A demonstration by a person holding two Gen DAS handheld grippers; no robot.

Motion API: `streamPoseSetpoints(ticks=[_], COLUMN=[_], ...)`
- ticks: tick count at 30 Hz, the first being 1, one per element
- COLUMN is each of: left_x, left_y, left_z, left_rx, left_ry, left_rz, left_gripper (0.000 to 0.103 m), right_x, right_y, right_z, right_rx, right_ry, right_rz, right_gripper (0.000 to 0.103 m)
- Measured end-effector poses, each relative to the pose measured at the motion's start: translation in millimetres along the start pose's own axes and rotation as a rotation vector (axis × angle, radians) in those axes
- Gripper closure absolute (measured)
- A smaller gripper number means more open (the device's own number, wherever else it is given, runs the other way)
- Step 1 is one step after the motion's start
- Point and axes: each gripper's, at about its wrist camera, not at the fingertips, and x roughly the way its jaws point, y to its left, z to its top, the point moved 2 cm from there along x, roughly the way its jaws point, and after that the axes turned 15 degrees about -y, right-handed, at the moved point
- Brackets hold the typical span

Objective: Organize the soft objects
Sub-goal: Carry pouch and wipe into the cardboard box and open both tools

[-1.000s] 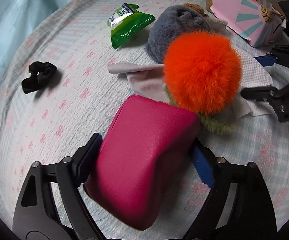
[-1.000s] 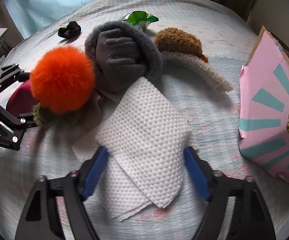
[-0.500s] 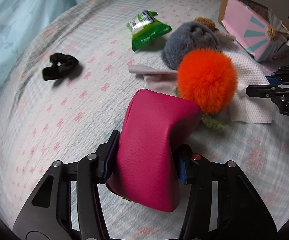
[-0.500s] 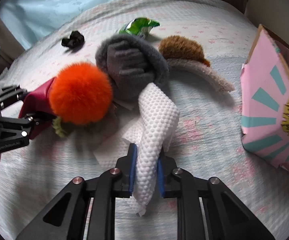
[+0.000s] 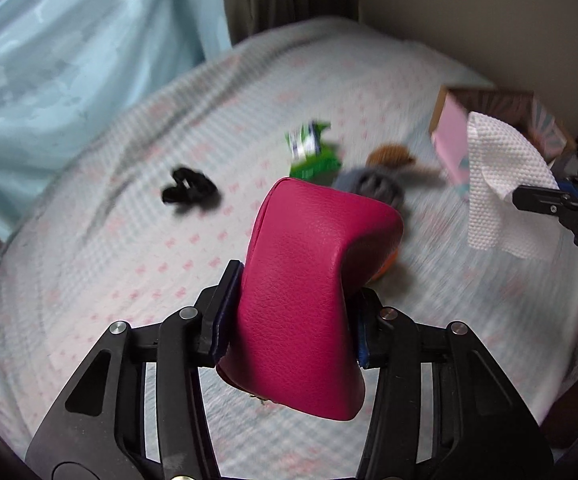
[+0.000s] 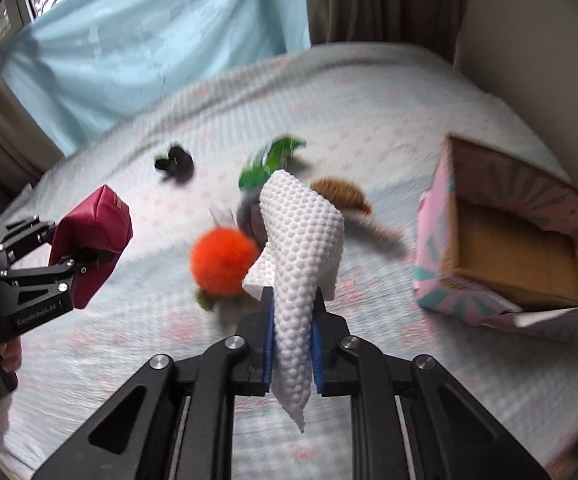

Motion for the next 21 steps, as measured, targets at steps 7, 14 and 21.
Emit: streamPoseSetpoints(ticks=[7,14,21], left_x=[-56.3,-70.7,-45.1], left_y=[-28.7,-93.7,-187.3], left_z=[80.7,152.3,196.1], left_rx=[-0.034,-0.03,-0.046], left_ry=[-0.098,-0.166,-0.161], left_rz=[0.005,-0.041,-0.075], left_gripper=[0.061,0.061,0.061], right_x=[-84.6,-146.7,-167.5], right_y=[-16.6,-67.5,-154.8], right_z=[52.1,94.5,118.7], right_rx=[0.045,0.069,0.113], right_ry=[-0.108,-0.211,-0.215], right_rz=[-0.052,-0.112,-0.149], right_gripper=[0.089,0.089,0.089])
